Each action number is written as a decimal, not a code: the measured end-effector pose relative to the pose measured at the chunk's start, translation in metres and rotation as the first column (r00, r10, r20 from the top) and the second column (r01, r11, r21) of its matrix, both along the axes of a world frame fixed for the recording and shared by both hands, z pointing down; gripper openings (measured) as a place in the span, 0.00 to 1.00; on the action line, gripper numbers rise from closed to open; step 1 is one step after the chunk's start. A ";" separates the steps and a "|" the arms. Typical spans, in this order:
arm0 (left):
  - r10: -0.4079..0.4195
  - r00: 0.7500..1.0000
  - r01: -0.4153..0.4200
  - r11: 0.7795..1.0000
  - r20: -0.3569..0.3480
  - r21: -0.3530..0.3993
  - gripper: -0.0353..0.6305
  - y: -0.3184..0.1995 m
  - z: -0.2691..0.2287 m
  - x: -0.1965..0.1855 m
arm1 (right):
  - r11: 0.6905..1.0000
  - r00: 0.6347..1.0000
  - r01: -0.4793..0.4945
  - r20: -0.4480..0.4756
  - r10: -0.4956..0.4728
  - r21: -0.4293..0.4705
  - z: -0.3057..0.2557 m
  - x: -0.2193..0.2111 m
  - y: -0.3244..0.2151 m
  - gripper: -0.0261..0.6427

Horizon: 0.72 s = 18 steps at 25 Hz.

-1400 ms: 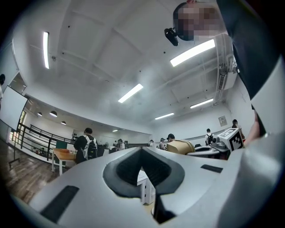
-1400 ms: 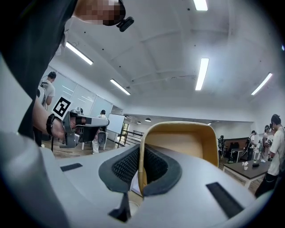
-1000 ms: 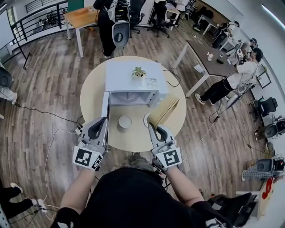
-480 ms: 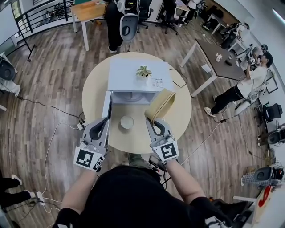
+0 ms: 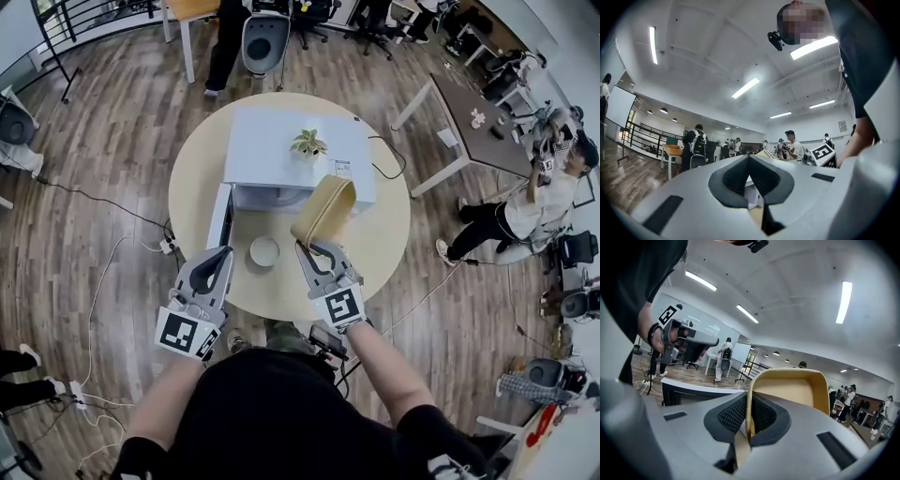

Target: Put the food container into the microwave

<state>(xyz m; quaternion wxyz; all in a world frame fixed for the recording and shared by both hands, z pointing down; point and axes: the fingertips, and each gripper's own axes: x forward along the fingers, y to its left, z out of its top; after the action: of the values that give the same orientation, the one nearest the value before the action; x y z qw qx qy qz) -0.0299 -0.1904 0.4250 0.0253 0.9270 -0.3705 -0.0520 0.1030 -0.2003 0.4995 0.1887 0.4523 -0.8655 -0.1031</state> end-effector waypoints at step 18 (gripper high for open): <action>-0.031 0.999 0.031 0.997 0.013 -0.077 0.08 -0.020 0.029 0.017 | 0.933 0.939 0.229 -0.189 -0.287 -0.277 0.096 -0.021 -0.011 0.08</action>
<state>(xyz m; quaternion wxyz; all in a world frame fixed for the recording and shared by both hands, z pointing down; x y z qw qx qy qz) -0.0127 -0.2109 0.4536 0.0581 0.9198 -0.3867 -0.0324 0.0824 -0.2116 0.5956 0.3265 0.2918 -0.8964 -0.0677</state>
